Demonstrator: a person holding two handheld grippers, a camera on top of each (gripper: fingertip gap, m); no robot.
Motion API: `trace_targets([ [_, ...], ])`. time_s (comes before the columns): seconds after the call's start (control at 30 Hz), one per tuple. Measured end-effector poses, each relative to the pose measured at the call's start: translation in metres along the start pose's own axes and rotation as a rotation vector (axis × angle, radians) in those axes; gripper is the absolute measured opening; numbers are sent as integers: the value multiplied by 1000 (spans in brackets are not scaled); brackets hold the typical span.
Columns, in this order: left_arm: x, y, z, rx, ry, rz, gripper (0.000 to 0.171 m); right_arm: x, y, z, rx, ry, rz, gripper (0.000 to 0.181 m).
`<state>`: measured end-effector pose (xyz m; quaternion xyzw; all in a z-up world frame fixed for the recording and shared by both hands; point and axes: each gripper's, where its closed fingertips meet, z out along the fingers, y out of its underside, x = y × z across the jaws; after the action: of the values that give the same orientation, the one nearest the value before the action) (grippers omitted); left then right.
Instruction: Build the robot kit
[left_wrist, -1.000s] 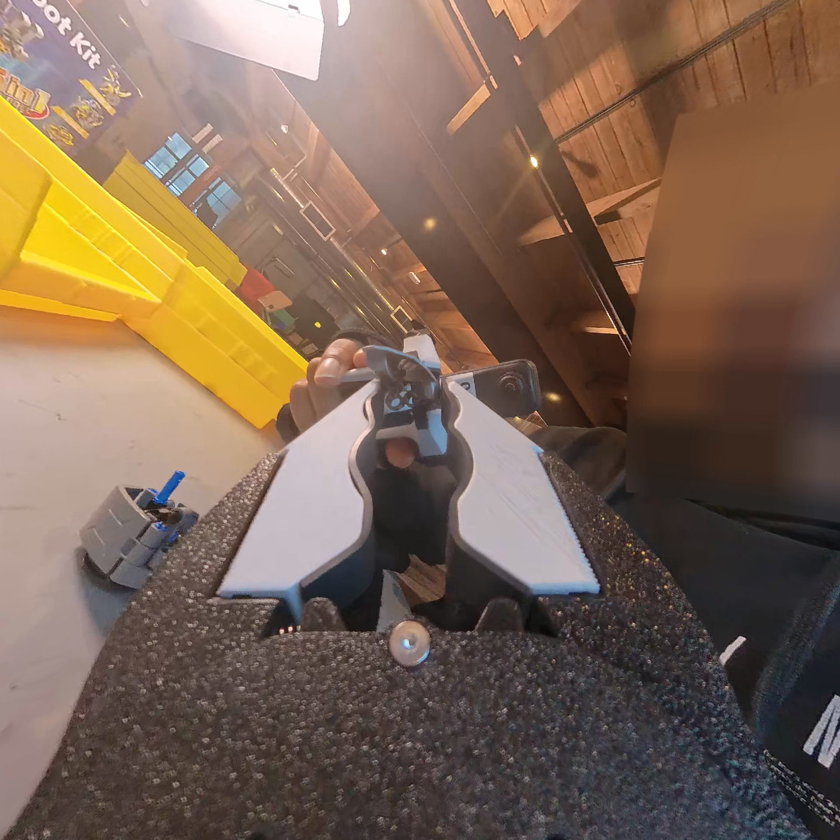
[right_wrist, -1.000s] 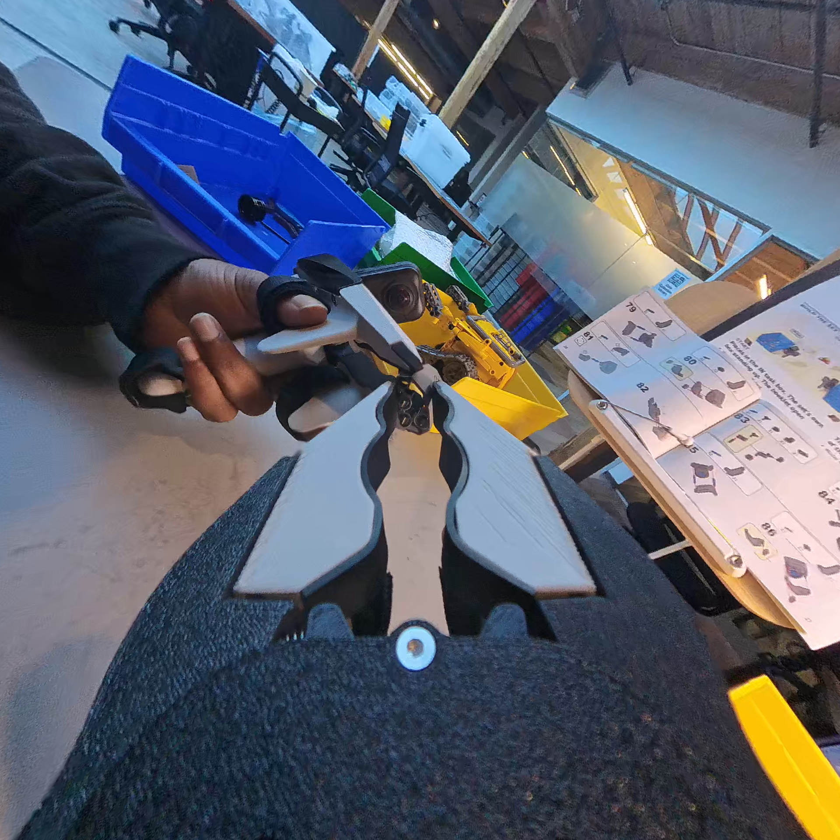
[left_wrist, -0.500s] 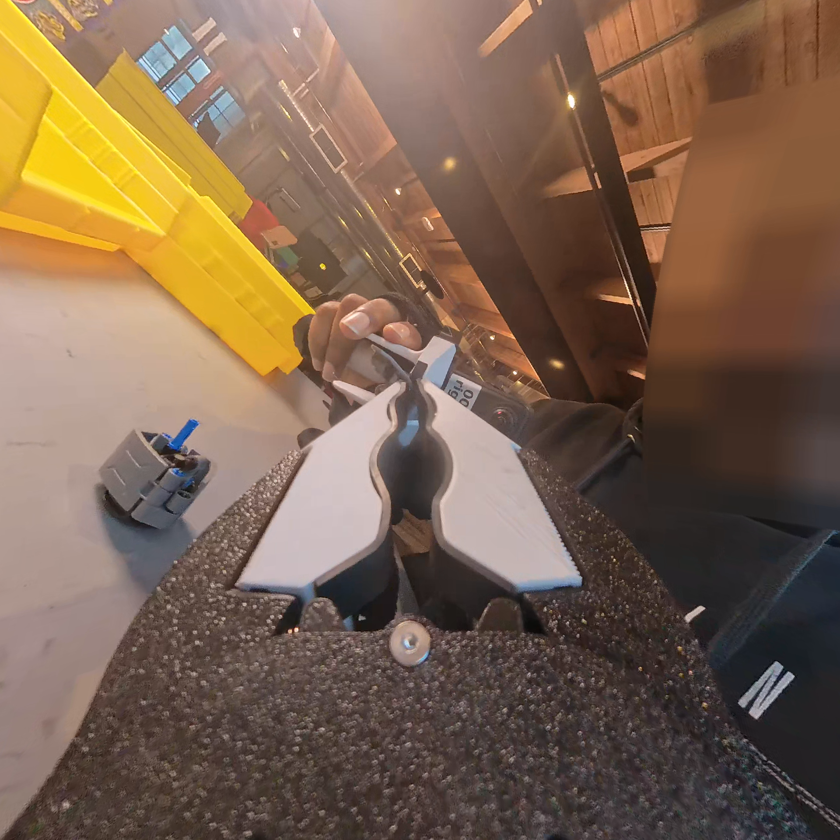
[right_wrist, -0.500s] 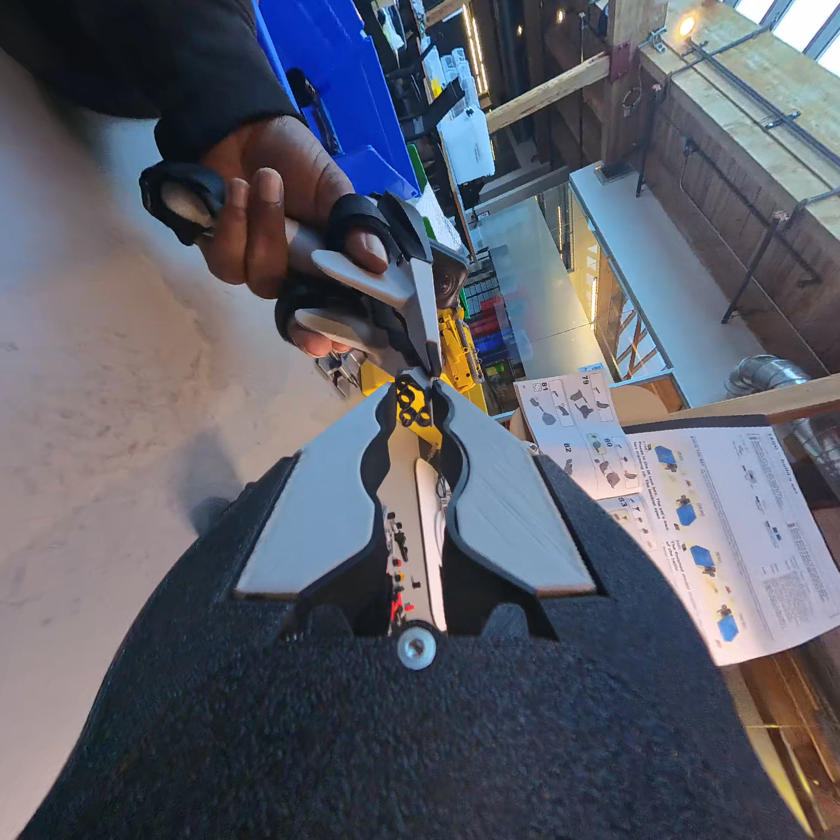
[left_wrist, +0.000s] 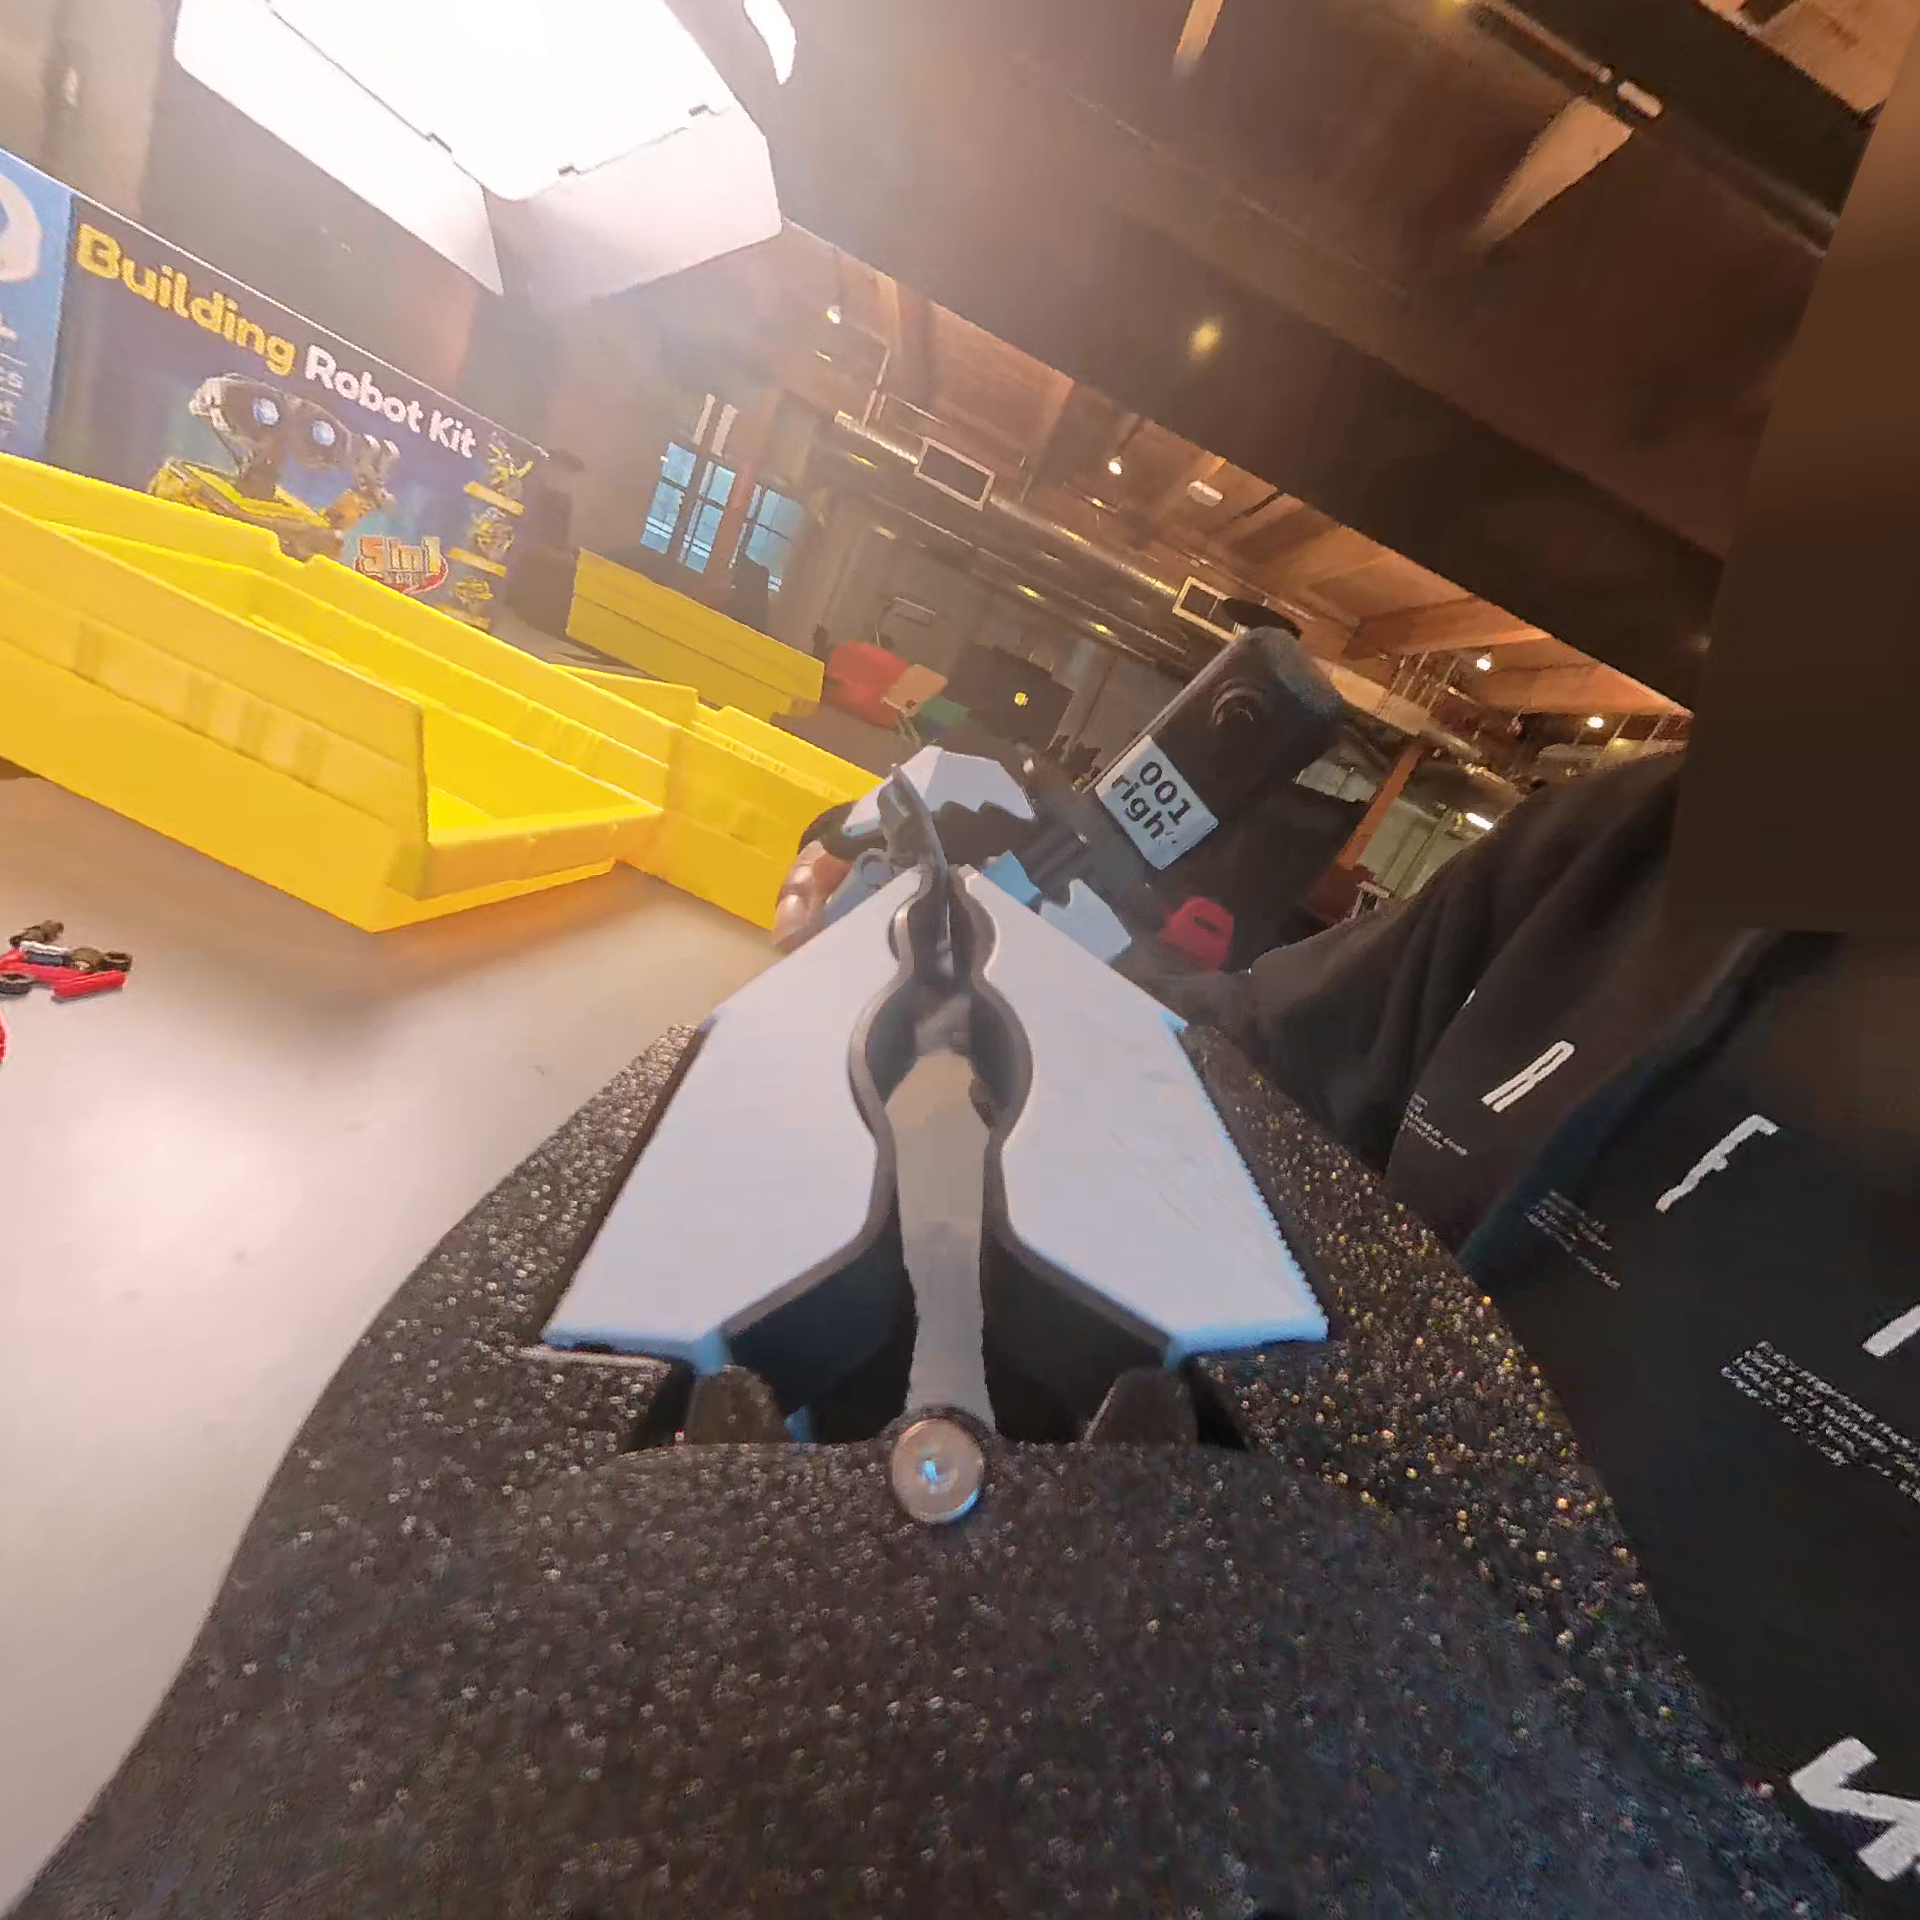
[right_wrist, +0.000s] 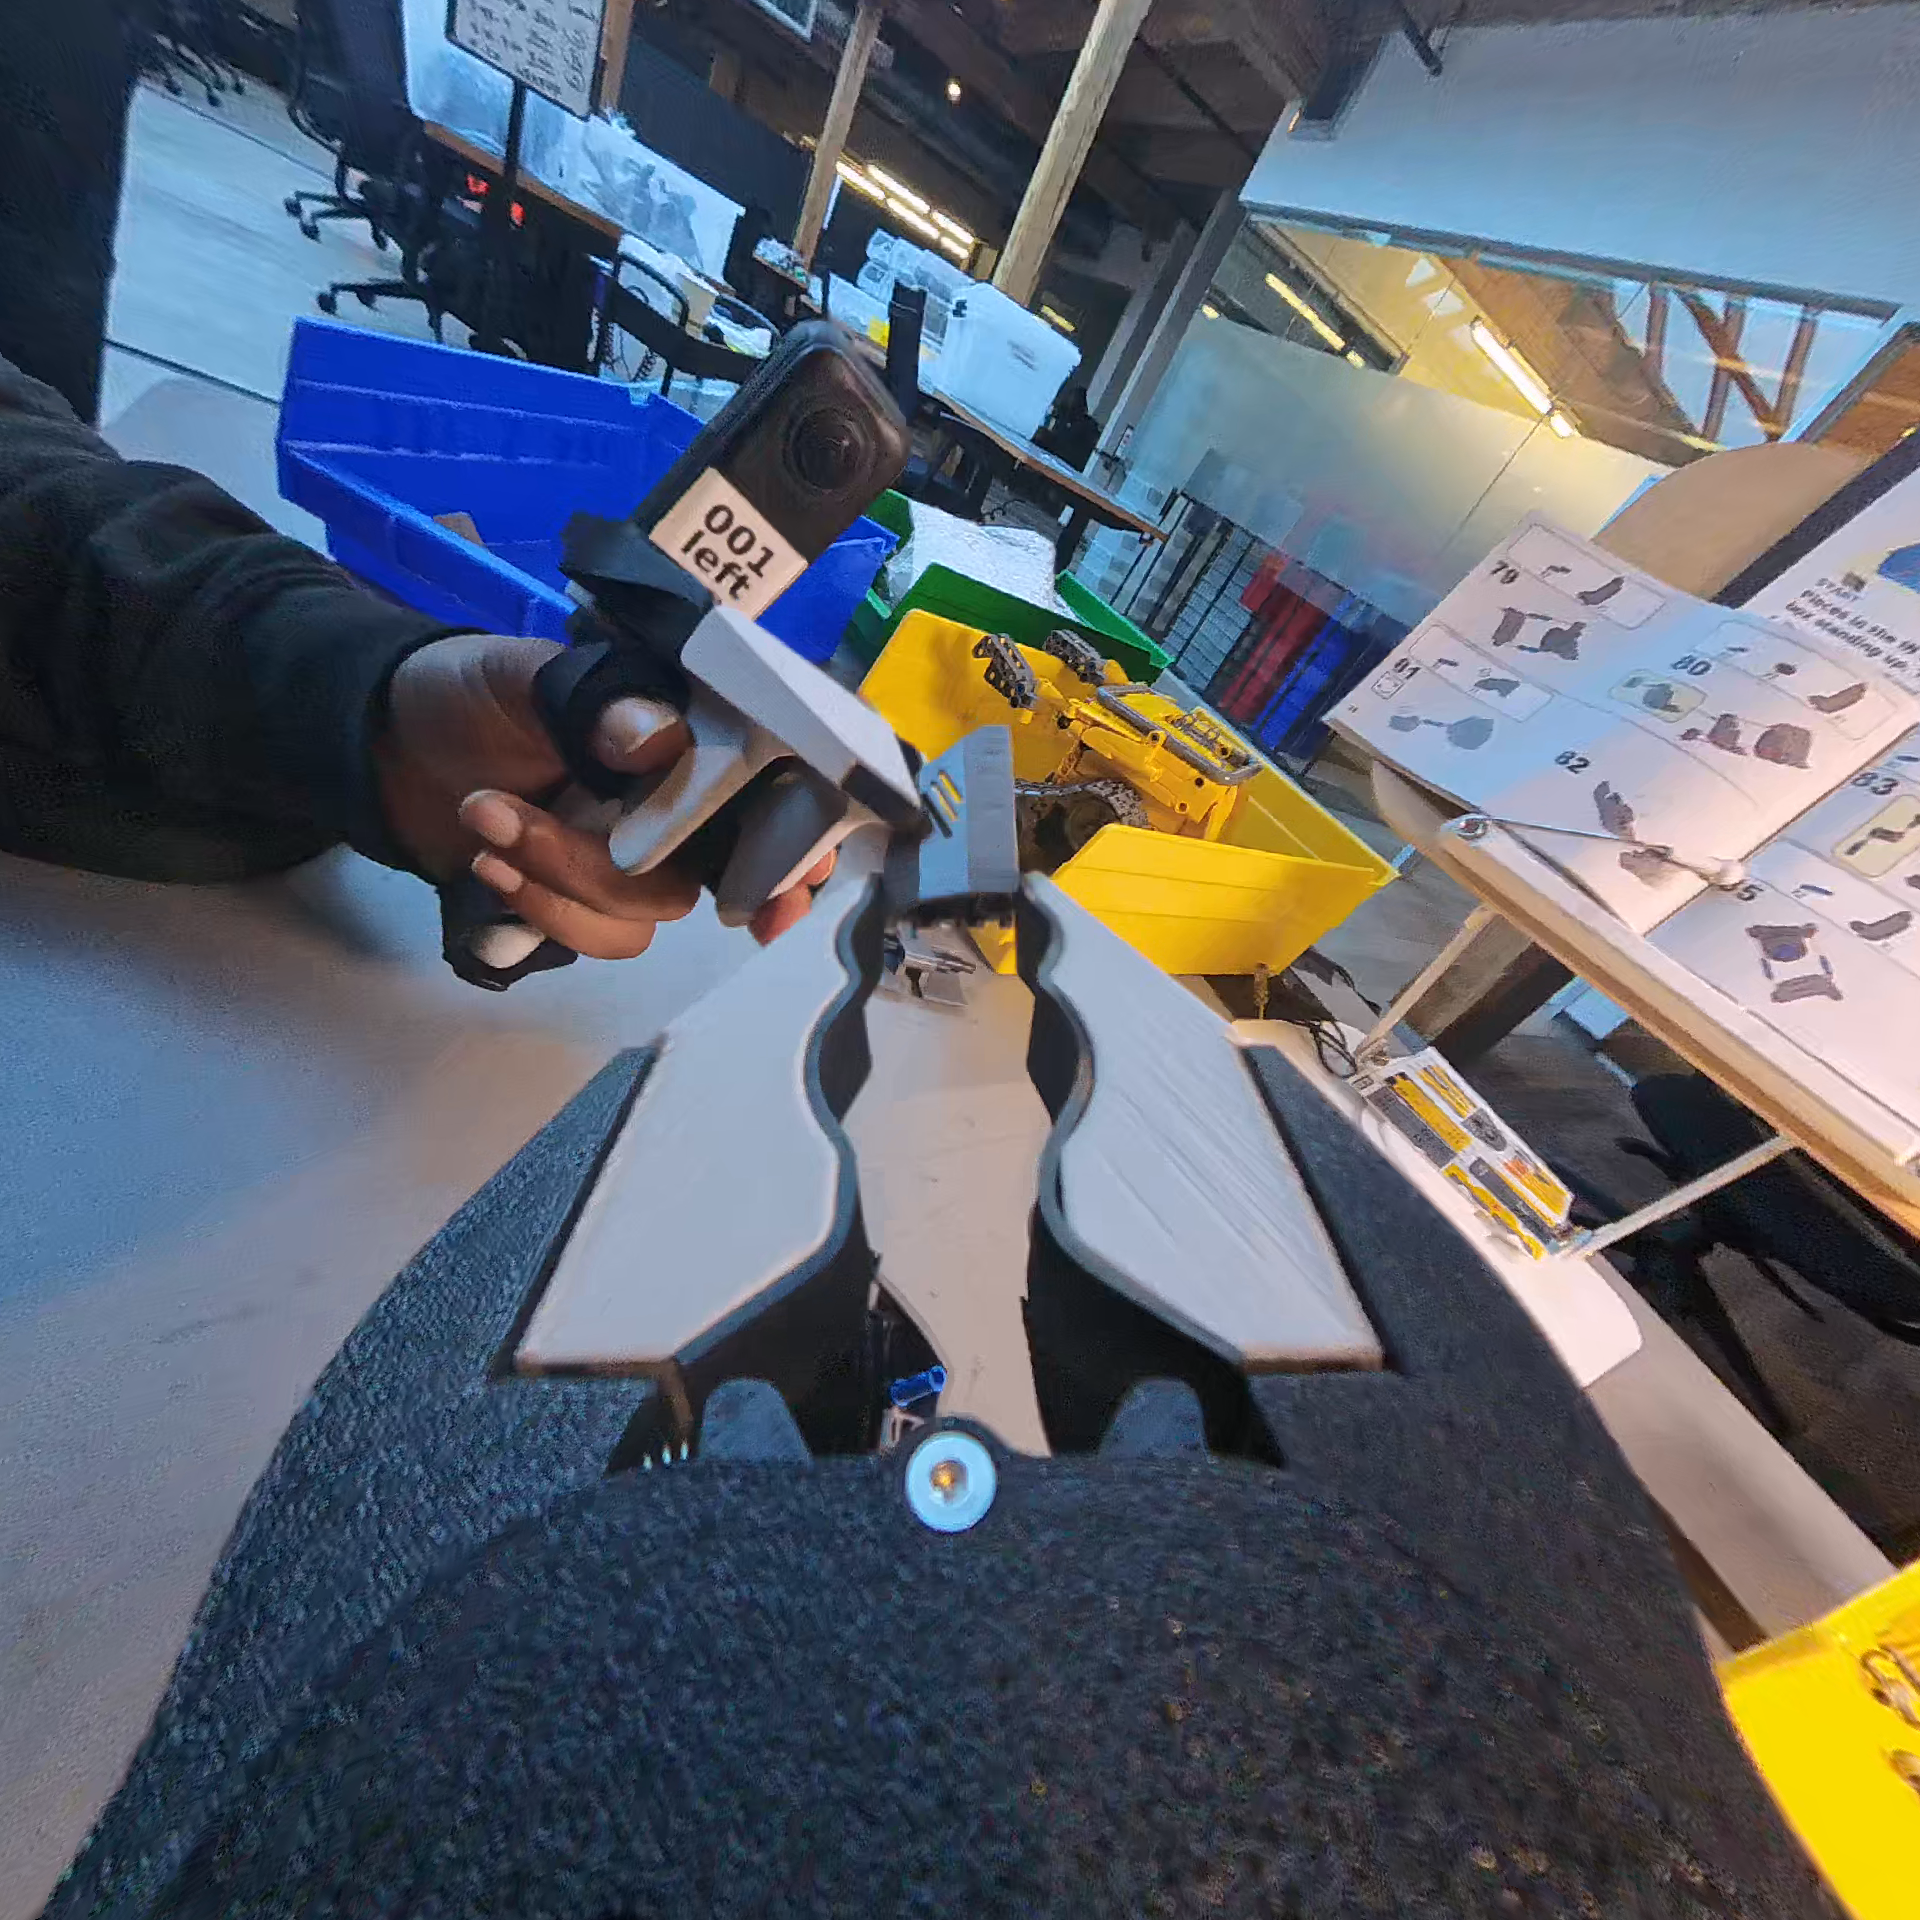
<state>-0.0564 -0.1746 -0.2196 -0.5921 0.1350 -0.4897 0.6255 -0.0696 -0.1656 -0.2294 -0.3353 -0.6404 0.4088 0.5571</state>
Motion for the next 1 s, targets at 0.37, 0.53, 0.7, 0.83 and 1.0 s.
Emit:
trace_targets([
  [0.37, -6, 35, -3, -273, 16, -79, 11, -18, 21, -10, -80, -190, -119, 24],
  [0.53, -7, 52, -4, -372, 14, -106, 8, -26, 34, -15, -132, -254, -193, 24],
  [0.7, -10, 57, -5, -370, 34, -172, 9, -29, 40, -14, -151, -265, -212, 24],
  [0.83, -13, 56, -5, -361, 17, -135, 2, -25, 44, -12, -152, -246, -184, 23],
  [1.0, -20, 55, -8, -391, -59, 68, 1, -15, 43, -14, -128, -225, -88, 31],
])
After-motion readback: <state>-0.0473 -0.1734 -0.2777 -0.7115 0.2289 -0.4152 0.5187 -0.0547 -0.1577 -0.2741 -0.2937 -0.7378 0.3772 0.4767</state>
